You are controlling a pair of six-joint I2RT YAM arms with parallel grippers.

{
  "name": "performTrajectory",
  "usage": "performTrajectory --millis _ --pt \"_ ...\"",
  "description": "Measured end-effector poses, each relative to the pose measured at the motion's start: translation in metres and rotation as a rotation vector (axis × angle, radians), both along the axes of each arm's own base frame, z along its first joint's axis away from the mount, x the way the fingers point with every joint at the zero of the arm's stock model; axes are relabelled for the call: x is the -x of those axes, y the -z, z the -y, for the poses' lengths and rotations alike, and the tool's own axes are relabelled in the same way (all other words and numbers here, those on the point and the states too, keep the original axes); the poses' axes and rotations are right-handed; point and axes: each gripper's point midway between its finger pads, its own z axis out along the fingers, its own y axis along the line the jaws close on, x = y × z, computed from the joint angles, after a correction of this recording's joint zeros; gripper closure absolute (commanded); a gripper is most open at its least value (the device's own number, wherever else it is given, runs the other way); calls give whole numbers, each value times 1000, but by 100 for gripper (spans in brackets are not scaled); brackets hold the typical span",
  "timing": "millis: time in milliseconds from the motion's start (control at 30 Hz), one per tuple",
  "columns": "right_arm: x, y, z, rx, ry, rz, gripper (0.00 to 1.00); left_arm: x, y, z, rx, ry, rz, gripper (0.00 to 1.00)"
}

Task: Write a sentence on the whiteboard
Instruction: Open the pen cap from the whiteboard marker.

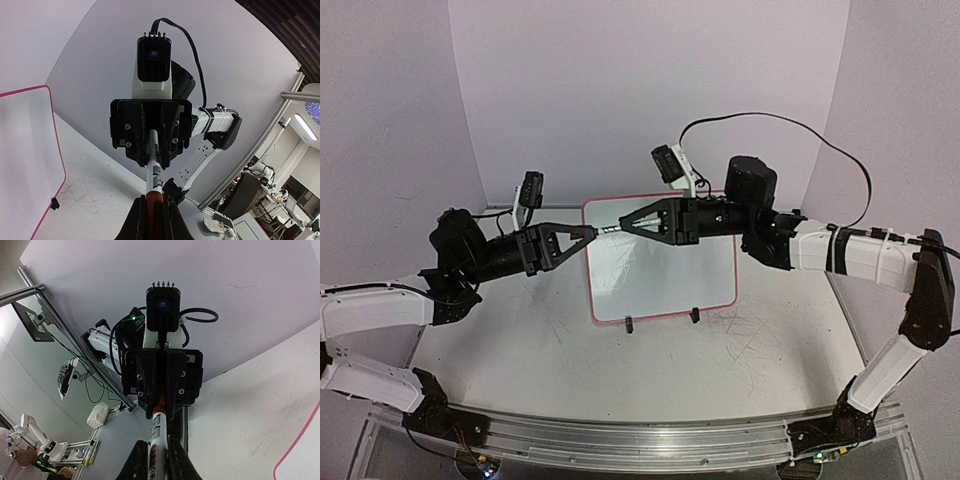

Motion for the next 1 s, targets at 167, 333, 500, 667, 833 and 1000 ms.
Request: performTrajectory --millis 167,333,500,667,833,1000 --pt "0 -2 0 -7 2 0 86 0 1 0 -1 -1 -1 100" --pt "-2 0 -1 -7 1 -6 77 -1 1 0 2 -5 -1 100" --pt "-2 1 -2 -12 -1 -4 75 -2 1 -1 4 -16 -3 100" --pt "-2 1 -2 -12 -2 -4 83 -3 1 -1 4 -17 -3 100" --pt "-2 3 -2 -7 -2 -9 99 -3 1 -1 5 -16 -4 100" --pt "-3 3 -3 -8 -1 -7 100 -3 1 -1 5 -16 -8 100"
